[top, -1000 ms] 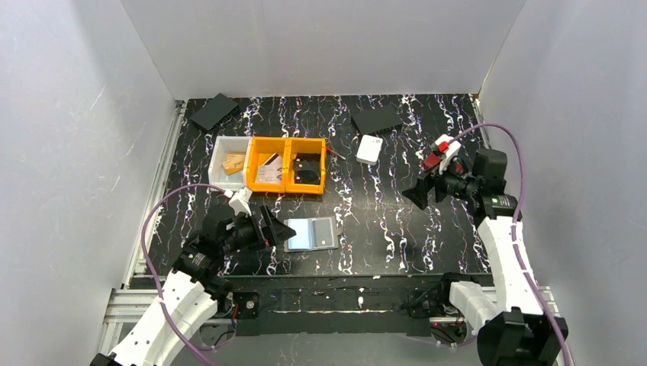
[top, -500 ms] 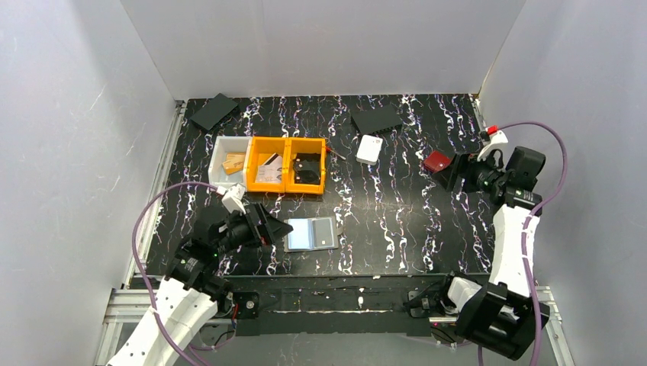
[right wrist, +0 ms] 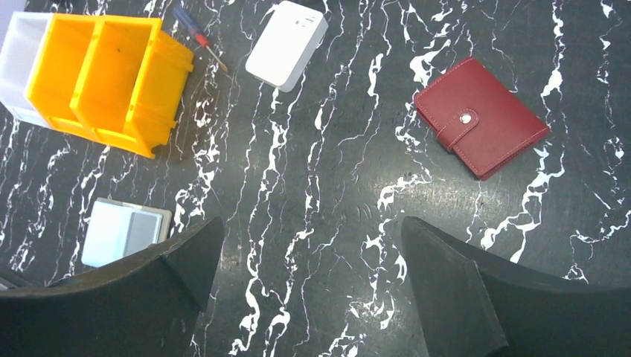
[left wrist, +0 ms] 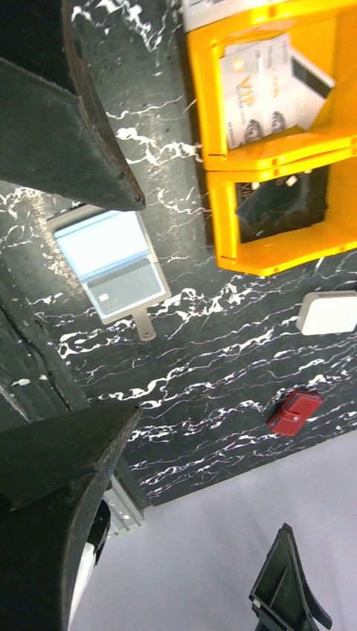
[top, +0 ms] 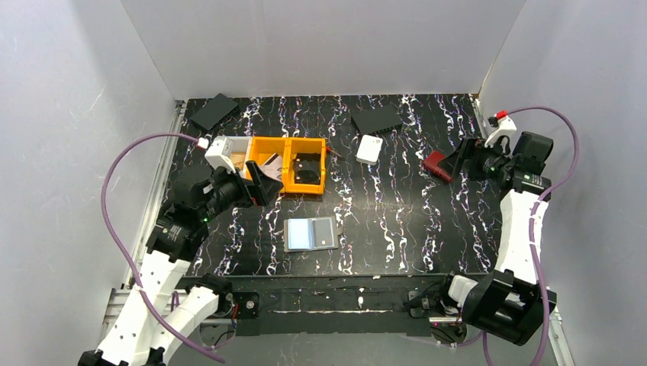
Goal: Take the credit cards out of the card holder
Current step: Reset both arms
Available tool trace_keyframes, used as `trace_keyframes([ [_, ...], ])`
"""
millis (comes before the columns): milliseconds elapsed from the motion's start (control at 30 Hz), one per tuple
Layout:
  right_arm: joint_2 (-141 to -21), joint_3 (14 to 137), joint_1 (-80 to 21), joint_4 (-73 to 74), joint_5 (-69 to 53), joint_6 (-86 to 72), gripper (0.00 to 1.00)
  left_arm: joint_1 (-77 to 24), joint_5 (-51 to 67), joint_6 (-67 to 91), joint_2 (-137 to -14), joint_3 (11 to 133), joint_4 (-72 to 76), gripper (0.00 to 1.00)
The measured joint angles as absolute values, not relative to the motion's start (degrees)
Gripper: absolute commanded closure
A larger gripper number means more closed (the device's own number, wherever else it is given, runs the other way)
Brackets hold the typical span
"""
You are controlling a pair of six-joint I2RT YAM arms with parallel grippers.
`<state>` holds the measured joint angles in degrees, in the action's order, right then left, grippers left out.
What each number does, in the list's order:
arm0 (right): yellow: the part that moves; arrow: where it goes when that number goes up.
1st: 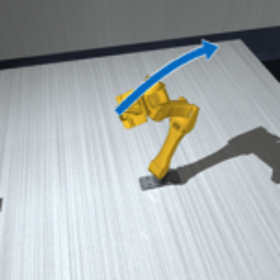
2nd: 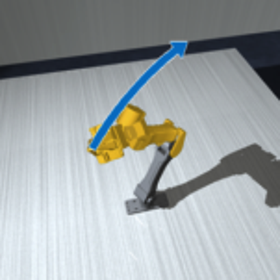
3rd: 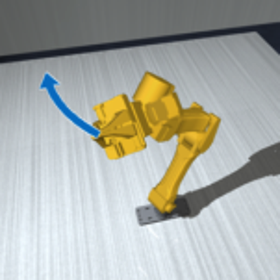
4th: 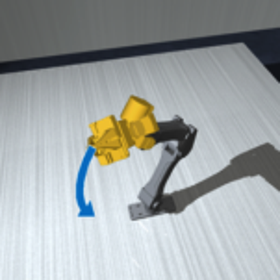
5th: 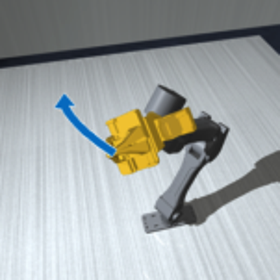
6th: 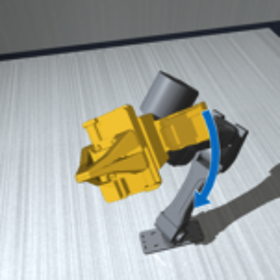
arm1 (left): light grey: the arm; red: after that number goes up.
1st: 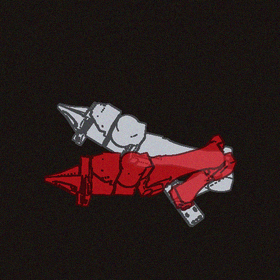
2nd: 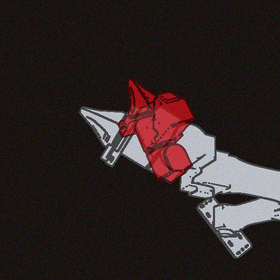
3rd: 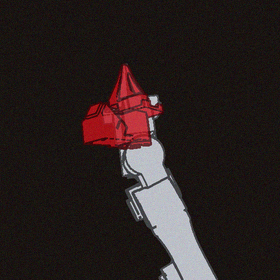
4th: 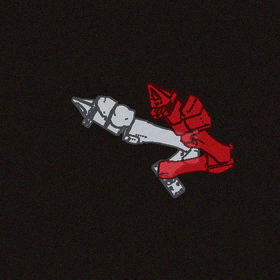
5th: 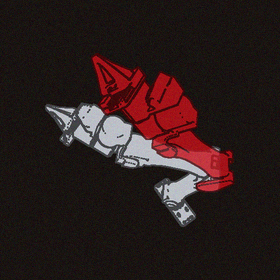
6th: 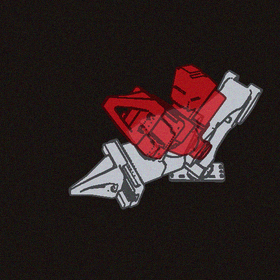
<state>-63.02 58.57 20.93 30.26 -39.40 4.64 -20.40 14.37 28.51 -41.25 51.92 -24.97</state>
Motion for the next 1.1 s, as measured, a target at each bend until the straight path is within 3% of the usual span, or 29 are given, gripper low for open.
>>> trace_keyframes([
  [400,-61.1,63.4,20.9,30.3,-31.9,-7.6,0.01,-20.3,15.0,26.9,-37.6,54.0,-26.8,0.02],
  [1100,-57.3,64.7,20.9,31.8,-28.7,-10.1,0.02,-20.3,17.2,28.1,-32.4,54.0,-29.4,0.02],
])
